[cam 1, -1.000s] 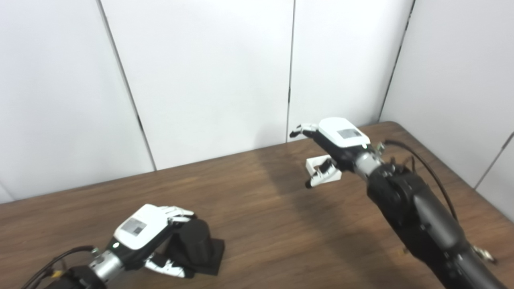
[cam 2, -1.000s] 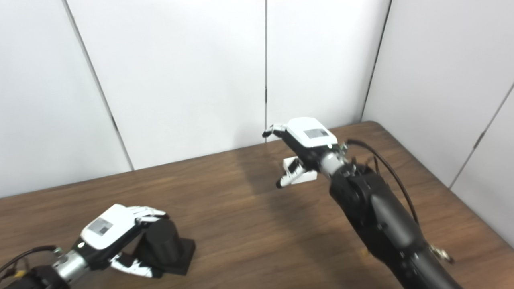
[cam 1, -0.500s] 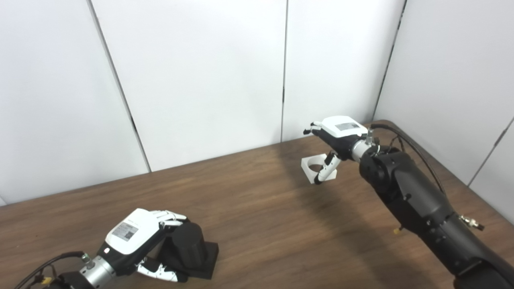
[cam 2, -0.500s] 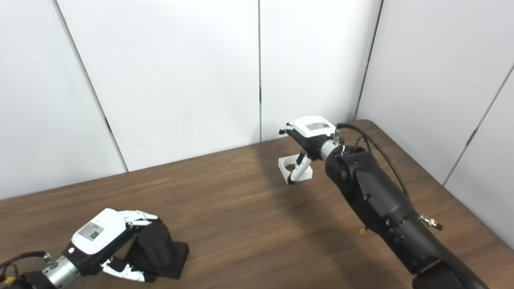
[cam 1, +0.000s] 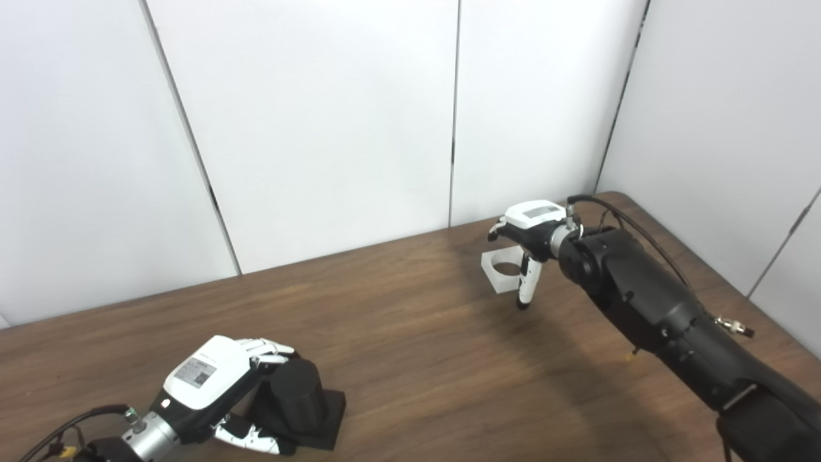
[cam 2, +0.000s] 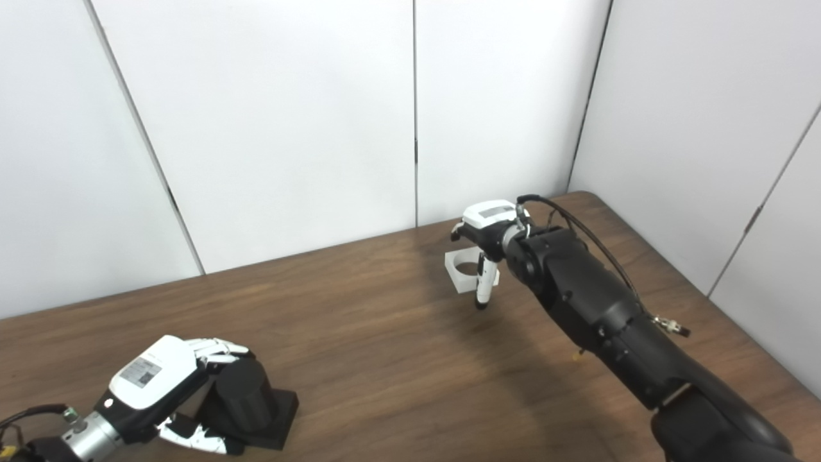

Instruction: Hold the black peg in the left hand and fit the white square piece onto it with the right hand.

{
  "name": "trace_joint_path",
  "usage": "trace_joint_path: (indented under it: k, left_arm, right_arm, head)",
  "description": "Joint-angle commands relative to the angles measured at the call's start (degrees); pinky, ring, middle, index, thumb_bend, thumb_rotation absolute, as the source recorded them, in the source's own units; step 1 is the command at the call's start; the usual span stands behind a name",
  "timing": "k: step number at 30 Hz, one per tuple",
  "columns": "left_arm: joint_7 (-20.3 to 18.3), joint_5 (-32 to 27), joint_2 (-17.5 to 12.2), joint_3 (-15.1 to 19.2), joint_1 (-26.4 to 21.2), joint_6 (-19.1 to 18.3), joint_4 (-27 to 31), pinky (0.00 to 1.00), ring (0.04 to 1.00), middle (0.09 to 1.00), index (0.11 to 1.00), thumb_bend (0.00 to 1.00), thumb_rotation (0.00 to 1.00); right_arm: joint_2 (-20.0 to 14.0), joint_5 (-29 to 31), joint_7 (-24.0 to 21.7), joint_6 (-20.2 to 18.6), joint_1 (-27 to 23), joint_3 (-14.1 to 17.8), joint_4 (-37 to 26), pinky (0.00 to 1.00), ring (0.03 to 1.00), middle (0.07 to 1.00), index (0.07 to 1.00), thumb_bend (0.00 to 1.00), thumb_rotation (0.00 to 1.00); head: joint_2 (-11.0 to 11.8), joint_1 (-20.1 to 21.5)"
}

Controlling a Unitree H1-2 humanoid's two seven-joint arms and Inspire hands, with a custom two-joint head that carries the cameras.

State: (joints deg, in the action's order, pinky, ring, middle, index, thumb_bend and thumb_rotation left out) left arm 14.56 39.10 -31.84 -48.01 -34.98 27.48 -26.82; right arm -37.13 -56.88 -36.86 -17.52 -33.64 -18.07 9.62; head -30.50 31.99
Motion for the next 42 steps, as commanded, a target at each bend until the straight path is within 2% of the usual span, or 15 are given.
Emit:
trace_joint_path:
  k: [1,5,9,20,23,26,27,29,34,42]
  left_arm:
    - [-5.2,4.1,-2.9,-1.9,2.3,-0.6,-1.5,0.67,0.767,0.785,0.489,0.52,0.06]
    - [-5.9,3.6,-2.9,-1.7,2.5,-0.6,-1.1,0.68,0.766,0.784,0.489,0.52,0.05]
    - [-6.4,3.5,-3.2,-1.5,2.7,-0.6,-0.4,0.67,0.761,0.779,0.489,0.52,0.05]
    - [-7.2,3.2,-3.6,-0.6,3.1,-0.6,0.3,0.68,0.771,0.787,0.489,0.52,0.05]
    - [-5.9,3.7,-3.7,-0.8,3.2,-0.6,0.3,0.67,0.761,0.780,0.489,0.52,0.05]
    - [-6.9,3.6,-3.6,-0.5,3.3,-0.6,0.4,0.67,0.768,0.788,0.489,0.52,0.05]
    - [-7.4,3.5,-3.6,-0.3,3.4,-0.6,0.5,0.68,0.771,0.791,0.490,0.52,0.05]
    - [-7.5,3.5,-3.7,-0.3,3.3,-0.6,0.5,0.68,0.773,0.790,0.490,0.52,0.05]
    - [-7.5,3.4,-3.6,-0.1,3.5,-0.6,0.6,0.68,0.773,0.792,0.490,0.52,0.06]
    - [-7.0,3.2,-3.6,-0.4,3.4,-0.6,0.6,0.67,0.765,0.786,0.489,0.52,0.06]
  right_arm:
    - [-2.1,-1.3,0.9,0.4,-3.9,-0.1,0.4,0.86,0.920,0.951,0.863,0.98,0.16]
    - [-1.6,-1.5,2.7,1.1,-4.5,-1.5,3.0,0.83,0.909,0.934,0.849,0.94,0.11]
    - [-0.9,-2.2,3.8,0.1,-4.7,-2.5,4.9,0.81,0.900,0.926,0.844,0.89,0.08]
    - [0.5,-1.7,8.7,-0.2,-5.0,-3.6,10.8,0.77,0.877,0.895,0.811,0.81,0.07]
    - [0.4,-1.8,10.0,0.0,-5.1,-4.0,12.4,0.73,0.849,0.878,0.740,0.79,0.07]
    - [0.2,-1.3,11.1,0.4,-5.3,-4.1,13.9,0.72,0.827,0.845,0.648,0.75,0.09]
    - [0.1,-0.8,11.6,1.0,-5.2,-4.0,14.1,0.73,0.820,0.827,0.556,0.62,0.12]
    - [-0.1,-0.1,12.0,1.4,-5.0,-3.9,13.9,0.72,0.802,0.778,0.498,0.54,0.14]
    - [-0.1,0.0,11.0,0.1,-4.9,-4.0,13.0,0.73,0.777,0.708,0.484,0.52,0.14]
    - [-0.2,1.1,10.3,-0.6,-4.6,-3.2,10.4,0.73,0.767,0.713,0.483,0.52,0.13]
  head:
    - [-0.4,-0.2]
    - [-0.7,-0.7]
    - [-0.9,-1.1]
    - [-1.2,-1.3]
    - [-1.4,-1.4]
    - [-1.6,-1.5]
    - [-1.6,-1.5]
    - [-2.0,-1.5]
    - [-2.2,-1.7]
    - [-2.5,-1.8]
